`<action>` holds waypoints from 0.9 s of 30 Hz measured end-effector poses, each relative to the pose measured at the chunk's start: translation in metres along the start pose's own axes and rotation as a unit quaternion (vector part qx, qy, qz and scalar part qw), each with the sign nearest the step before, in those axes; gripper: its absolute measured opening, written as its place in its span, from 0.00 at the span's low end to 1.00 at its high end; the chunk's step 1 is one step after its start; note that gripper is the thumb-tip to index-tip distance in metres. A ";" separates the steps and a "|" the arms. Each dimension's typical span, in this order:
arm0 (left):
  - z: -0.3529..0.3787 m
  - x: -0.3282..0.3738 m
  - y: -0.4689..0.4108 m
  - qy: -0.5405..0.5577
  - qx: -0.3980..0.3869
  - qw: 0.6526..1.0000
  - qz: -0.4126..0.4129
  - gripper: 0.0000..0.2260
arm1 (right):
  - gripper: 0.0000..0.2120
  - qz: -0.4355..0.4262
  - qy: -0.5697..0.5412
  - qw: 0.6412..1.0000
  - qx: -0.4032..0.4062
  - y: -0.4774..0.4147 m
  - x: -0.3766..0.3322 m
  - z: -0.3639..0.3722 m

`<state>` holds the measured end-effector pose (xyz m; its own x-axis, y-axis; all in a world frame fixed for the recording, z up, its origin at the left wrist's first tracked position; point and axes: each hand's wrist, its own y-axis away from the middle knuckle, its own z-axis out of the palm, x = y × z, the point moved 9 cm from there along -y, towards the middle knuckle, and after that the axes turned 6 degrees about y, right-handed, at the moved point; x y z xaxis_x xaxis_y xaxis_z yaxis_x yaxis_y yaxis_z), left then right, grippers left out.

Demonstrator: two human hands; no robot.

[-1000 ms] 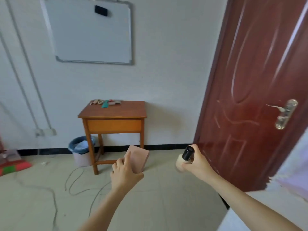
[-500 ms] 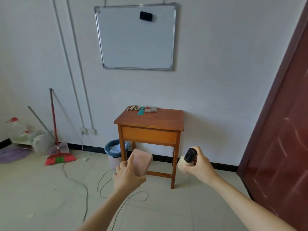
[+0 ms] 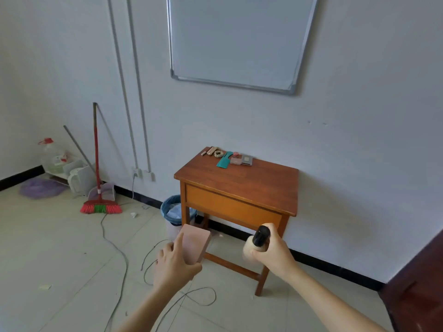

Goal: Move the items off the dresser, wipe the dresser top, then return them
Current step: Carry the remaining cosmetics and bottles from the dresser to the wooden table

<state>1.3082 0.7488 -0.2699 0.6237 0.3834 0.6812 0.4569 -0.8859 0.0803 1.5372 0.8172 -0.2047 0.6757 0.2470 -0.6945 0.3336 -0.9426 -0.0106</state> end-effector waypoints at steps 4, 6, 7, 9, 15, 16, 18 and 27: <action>-0.017 -0.026 -0.066 0.010 0.021 0.999 -0.028 0.41 | 0.15 -0.011 -0.008 0.999 -0.030 -0.063 -0.021 0.032; -0.029 -0.033 -0.102 0.019 0.029 0.999 -0.032 0.41 | 0.15 -0.015 -0.006 0.999 -0.031 -0.097 -0.036 0.044; -0.035 -0.037 -0.120 0.024 0.026 0.999 -0.034 0.41 | 0.15 -0.012 -0.005 0.999 -0.031 -0.115 -0.042 0.050; -0.045 -0.044 -0.155 0.026 0.016 0.999 -0.036 0.41 | 0.15 -0.003 0.007 0.999 -0.033 -0.148 -0.053 0.062; -0.063 -0.059 -0.249 0.005 0.002 0.999 -0.047 0.40 | 0.13 0.013 0.014 1.000 -0.008 -0.226 -0.066 0.085; -0.057 -0.061 -0.259 0.006 -0.010 0.998 -0.056 0.40 | 0.13 0.024 0.015 1.000 -0.005 -0.233 -0.060 0.087; -0.037 -0.060 -0.277 0.003 -0.040 0.997 -0.061 0.40 | 0.11 0.052 0.010 0.999 -0.010 -0.245 -0.041 0.093; 0.081 0.038 -0.361 -0.032 -0.106 0.994 -0.015 0.40 | 0.12 0.119 0.021 0.993 0.014 -0.322 0.074 0.029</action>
<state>1.2183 1.1041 -0.3323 0.6537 0.4207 0.6290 0.3359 -0.9062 0.2570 1.4608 1.1328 -0.2736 0.7600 0.0249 -0.6495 0.1435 -0.9810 0.1303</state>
